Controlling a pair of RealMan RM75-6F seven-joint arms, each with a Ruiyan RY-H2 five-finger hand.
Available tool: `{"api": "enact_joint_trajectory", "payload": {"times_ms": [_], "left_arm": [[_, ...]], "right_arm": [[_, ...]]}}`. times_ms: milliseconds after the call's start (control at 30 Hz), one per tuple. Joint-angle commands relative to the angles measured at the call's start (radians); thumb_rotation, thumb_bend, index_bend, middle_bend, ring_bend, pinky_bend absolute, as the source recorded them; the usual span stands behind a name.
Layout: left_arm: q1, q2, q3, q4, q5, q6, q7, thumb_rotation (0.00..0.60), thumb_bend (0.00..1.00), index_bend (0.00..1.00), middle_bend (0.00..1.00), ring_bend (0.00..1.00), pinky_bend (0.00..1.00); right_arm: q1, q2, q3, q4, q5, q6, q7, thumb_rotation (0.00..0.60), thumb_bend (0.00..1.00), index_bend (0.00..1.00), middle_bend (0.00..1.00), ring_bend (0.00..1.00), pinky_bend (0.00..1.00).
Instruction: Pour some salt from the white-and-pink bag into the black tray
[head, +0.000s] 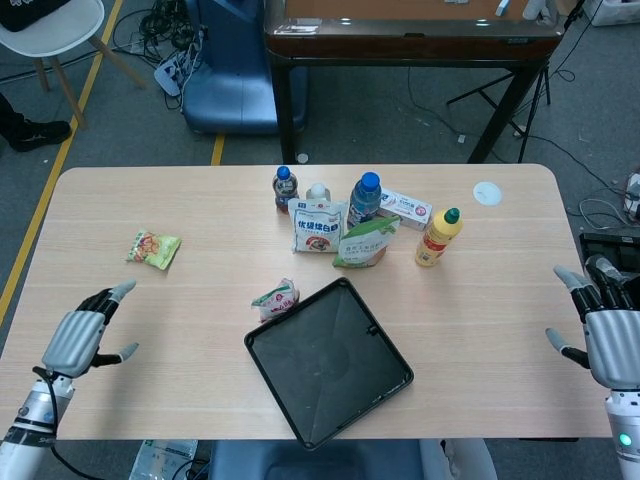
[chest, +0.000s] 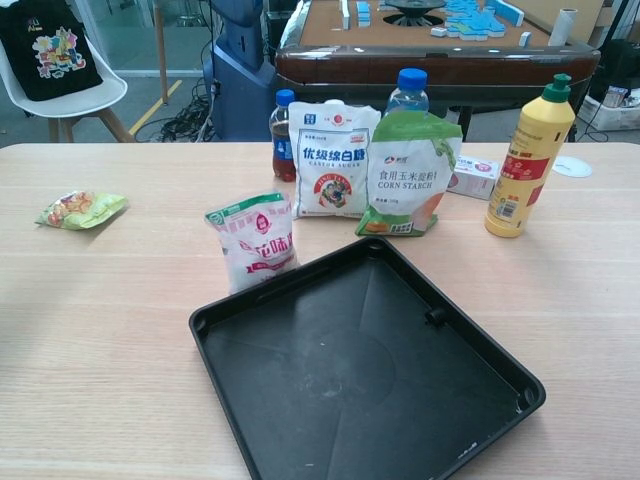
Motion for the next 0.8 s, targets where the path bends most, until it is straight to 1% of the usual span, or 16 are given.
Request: {"api": "enact_joint_trajectory", "payload": {"times_ms": [33, 200, 367, 500, 600, 800], "left_arm": [[-0.082, -0.031, -0.021, 0.035, -0.021, -0.105, -0.080, 0.600, 0.20, 0.04, 0.14, 0.14, 0.18], [-0.166, -0.081, -0.039, 0.089, -0.036, -0.205, -0.137, 0.600, 0.20, 0.03, 0.14, 0.14, 0.19], [-0.236, -0.136, -0.058, 0.140, -0.056, -0.282, -0.194, 0.600, 0.20, 0.03, 0.14, 0.15, 0.21], [-0.290, -0.171, -0.068, 0.178, -0.072, -0.346, -0.226, 0.600, 0.20, 0.05, 0.15, 0.19, 0.24], [-0.330, -0.200, -0.075, 0.203, -0.088, -0.394, -0.255, 0.600, 0.20, 0.07, 0.16, 0.19, 0.25], [-0.386, -0.255, -0.081, 0.254, -0.101, -0.445, -0.284, 0.600, 0.20, 0.09, 0.17, 0.20, 0.25]], "right_arm": [[-0.002, 0.004, -0.002, -0.007, 0.002, 0.000, -0.003, 0.600, 0.18, 0.16, 0.25, 0.12, 0.17], [-0.009, 0.007, -0.006, -0.011, 0.006, 0.002, -0.003, 0.600, 0.18, 0.16, 0.25, 0.12, 0.17], [-0.015, 0.007, -0.010, -0.013, 0.009, 0.005, -0.002, 0.600, 0.18, 0.16, 0.25, 0.12, 0.17], [-0.020, 0.007, -0.012, -0.013, 0.011, 0.007, -0.003, 0.600, 0.18, 0.16, 0.25, 0.12, 0.17], [-0.023, 0.007, -0.013, -0.013, 0.014, 0.010, -0.003, 0.600, 0.18, 0.16, 0.25, 0.12, 0.17], [-0.025, 0.004, -0.015, -0.012, 0.020, 0.005, -0.004, 0.600, 0.18, 0.16, 0.25, 0.12, 0.17]]}}
